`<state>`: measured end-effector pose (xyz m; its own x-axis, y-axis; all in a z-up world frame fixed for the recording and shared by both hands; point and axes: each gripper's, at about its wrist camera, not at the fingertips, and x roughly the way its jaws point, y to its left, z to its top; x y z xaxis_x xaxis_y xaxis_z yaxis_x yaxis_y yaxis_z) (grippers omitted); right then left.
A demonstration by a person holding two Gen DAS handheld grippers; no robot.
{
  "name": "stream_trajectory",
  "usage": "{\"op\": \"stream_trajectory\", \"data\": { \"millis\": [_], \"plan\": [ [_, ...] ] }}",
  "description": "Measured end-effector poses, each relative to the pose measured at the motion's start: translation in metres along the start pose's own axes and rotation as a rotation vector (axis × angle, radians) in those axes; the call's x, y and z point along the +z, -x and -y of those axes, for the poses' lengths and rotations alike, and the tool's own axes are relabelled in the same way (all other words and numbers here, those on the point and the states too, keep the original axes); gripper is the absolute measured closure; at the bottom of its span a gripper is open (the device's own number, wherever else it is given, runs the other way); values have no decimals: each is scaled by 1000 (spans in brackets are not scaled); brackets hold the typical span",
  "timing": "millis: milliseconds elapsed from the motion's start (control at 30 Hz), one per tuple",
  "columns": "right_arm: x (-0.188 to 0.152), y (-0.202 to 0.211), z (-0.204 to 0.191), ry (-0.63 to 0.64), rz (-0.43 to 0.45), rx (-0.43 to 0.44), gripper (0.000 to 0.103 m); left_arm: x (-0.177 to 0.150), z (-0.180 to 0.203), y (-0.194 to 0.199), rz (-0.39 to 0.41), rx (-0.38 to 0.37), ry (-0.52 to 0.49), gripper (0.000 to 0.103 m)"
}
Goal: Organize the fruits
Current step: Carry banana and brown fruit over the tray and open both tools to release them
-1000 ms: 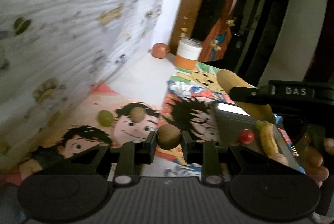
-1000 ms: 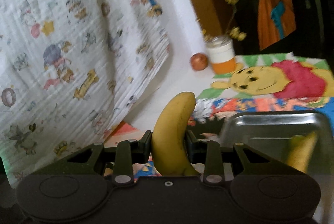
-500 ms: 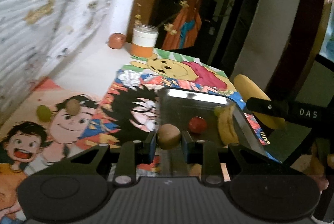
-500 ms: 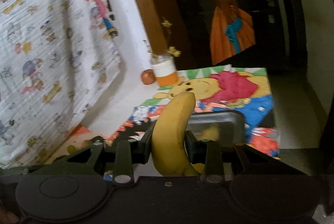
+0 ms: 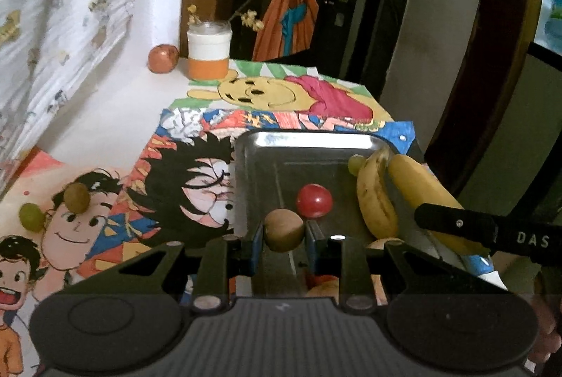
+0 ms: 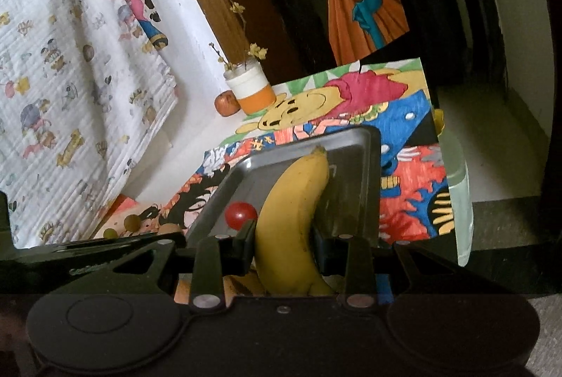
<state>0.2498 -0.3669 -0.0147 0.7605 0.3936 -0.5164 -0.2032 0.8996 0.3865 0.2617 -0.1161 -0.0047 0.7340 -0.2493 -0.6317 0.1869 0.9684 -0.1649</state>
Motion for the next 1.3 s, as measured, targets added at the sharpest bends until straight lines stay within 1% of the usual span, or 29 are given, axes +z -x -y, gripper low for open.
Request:
{"op": "stream_trajectory", "data": {
  "millis": [533, 967, 1167, 1200, 1233, 1300],
  "plan": [
    [-11, -9, 11, -41, -39, -16, 67, -3, 0, -14, -43, 7, 0, 75],
    [-11, -7, 10, -46, -48, -16, 66, -4, -2, -10, -35, 9, 11, 73],
    [-11, 1, 8, -42, -20, -15, 64, -3, -3, 0, -17, 10, 23, 67],
    [-11, 3, 7, -40, -19, -15, 63, -3, -3, 2, -13, 11, 26, 64],
    [-11, 5, 6, -39, -17, -17, 60, -3, -3, 5, -10, 12, 29, 56],
    [-11, 10, 3, -34, -9, -18, 56, -3, -3, 11, 3, 17, 38, 46]
  ]
}}
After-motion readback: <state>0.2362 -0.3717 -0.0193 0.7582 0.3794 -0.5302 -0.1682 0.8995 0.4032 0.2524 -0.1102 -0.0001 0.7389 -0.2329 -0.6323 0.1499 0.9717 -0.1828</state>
